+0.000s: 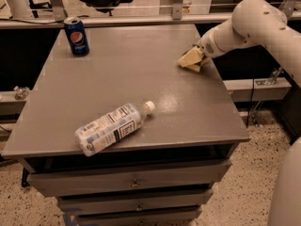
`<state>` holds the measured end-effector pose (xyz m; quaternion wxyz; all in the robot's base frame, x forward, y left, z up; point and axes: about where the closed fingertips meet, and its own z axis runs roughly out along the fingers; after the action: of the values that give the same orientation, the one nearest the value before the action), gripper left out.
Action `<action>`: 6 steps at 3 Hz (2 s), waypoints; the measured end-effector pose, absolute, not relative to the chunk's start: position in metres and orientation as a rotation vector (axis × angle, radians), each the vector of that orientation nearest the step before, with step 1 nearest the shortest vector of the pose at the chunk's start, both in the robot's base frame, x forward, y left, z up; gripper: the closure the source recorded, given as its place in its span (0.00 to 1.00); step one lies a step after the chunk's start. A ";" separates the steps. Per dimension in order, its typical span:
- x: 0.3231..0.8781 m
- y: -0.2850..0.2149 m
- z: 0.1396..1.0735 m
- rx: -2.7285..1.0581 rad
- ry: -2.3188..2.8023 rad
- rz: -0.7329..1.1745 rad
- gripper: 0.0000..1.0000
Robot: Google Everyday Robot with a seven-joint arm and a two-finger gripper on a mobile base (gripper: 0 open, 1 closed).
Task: Move sponge near pepsi can
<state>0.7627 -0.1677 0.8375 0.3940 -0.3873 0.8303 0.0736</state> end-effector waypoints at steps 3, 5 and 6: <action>0.687 -0.088 1.036 -1.233 1.694 0.435 0.14; 0.669 -0.051 1.049 -1.304 1.594 0.514 0.37; 0.668 -0.026 1.044 -1.329 1.559 0.528 0.60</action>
Offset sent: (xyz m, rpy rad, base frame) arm -0.1041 0.0879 0.2684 0.2216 -0.2596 0.4681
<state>0.6677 -0.0263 1.0442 0.4907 -0.5474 0.6420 0.2175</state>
